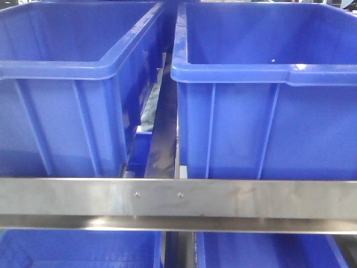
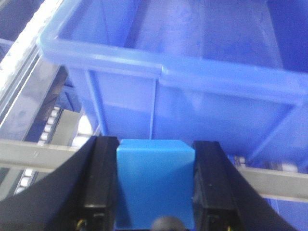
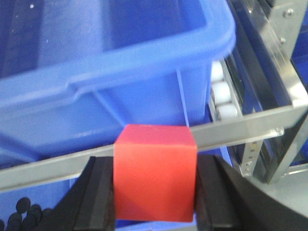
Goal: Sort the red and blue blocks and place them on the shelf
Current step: 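Hold the blue and red cubes above the blue bins on the shelf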
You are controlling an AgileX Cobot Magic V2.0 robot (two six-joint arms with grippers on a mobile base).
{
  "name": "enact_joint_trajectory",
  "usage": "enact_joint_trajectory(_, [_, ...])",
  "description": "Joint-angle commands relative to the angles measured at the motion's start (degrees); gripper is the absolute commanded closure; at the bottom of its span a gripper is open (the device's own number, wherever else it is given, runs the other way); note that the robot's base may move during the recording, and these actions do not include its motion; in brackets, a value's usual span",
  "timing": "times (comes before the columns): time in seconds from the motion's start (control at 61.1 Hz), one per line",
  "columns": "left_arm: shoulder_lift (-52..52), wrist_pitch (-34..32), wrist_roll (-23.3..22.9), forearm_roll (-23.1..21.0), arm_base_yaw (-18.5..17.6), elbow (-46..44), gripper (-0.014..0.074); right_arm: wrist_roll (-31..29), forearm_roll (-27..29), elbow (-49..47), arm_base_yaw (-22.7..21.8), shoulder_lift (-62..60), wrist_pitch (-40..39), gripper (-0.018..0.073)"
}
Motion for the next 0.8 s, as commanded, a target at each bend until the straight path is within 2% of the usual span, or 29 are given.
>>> enact_joint_trajectory(0.0, [0.36, -4.29, -0.4, 0.15, 0.05, -1.62, 0.0472, -0.33, -0.22, -1.48, -0.31, 0.09, -4.44, 0.0492])
enact_joint_trajectory(0.786, [0.36, -4.29, -0.4, 0.15, 0.05, -1.62, 0.0472, -0.33, -0.22, -1.48, -0.31, 0.09, -4.44, 0.0492])
